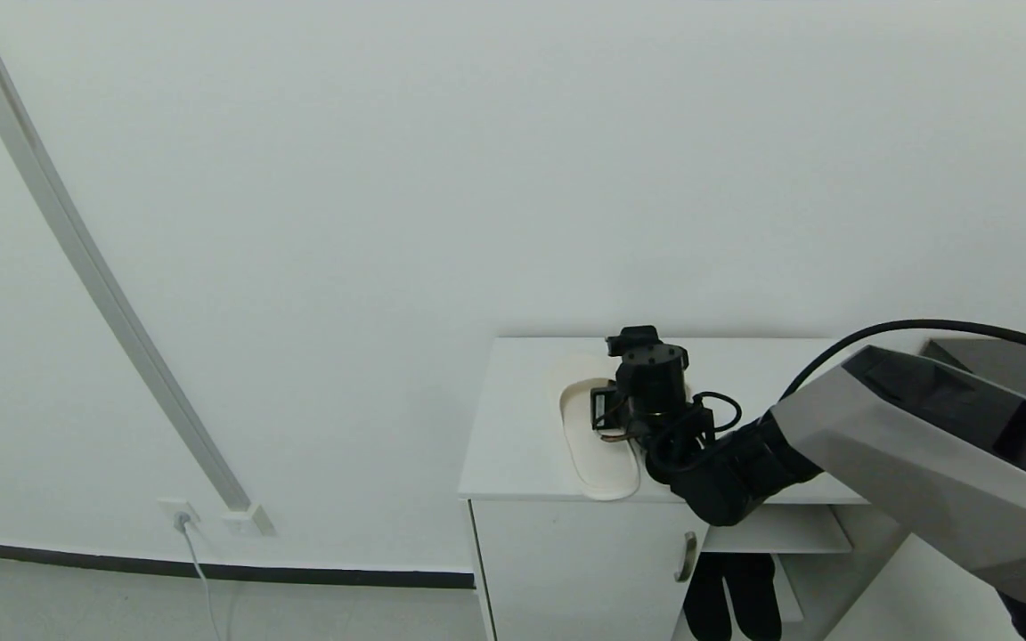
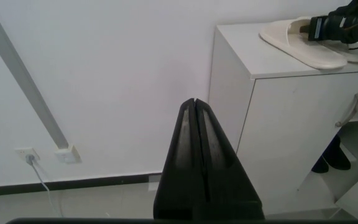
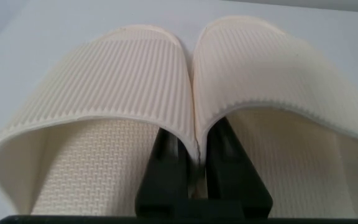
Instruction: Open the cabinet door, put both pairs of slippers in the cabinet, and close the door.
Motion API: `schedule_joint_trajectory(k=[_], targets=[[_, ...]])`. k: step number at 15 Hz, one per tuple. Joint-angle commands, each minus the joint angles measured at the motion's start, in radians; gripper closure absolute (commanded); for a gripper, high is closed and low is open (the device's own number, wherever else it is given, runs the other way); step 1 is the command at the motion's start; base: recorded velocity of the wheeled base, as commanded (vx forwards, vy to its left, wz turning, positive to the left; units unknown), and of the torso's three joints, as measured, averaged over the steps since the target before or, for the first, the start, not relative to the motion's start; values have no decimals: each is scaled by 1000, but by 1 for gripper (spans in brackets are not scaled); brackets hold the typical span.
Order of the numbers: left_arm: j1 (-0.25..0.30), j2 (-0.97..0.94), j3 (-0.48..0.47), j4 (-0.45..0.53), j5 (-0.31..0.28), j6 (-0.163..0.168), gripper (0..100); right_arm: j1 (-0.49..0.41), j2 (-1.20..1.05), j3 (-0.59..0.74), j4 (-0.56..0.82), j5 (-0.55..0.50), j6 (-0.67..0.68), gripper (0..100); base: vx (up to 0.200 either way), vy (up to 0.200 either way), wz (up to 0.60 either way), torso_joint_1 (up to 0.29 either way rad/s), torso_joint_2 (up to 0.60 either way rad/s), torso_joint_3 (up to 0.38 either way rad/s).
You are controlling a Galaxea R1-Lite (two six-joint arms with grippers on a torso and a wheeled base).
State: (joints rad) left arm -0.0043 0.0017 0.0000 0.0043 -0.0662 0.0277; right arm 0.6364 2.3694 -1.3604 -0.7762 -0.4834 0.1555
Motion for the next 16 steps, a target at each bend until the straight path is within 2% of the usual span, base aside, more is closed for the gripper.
schedule_joint_trajectory(k=[1, 4, 9, 10, 11, 14, 16], targets=[[0, 0, 0, 0, 0, 0, 100, 2, -30, 3, -2, 0, -1, 100, 0, 0, 0, 0, 0, 0], [0, 0, 0, 0, 0, 0, 100, 19, -136, 69, -3, 17, -19, 100, 0, 0, 0, 0, 0, 0], [0, 0, 0, 0, 0, 0, 100, 83, -429, 402, -55, 212, -37, 100, 0, 0, 0, 0, 0, 0], [0, 0, 0, 0, 0, 0, 100, 91, -509, 517, -60, 282, -50, 100, 0, 0, 0, 0, 0, 0], [0, 0, 0, -1, 0, 0, 100, 101, -553, 580, -69, 307, -50, 100, 0, 0, 0, 0, 0, 0], [0, 0, 0, 0, 0, 0, 100, 138, -642, 753, -141, 330, -50, 100, 0, 0, 0, 0, 0, 0], [0, 0, 0, 0, 0, 0, 100, 157, -650, 768, -143, 333, -59, 100, 0, 0, 0, 0, 0, 0]])
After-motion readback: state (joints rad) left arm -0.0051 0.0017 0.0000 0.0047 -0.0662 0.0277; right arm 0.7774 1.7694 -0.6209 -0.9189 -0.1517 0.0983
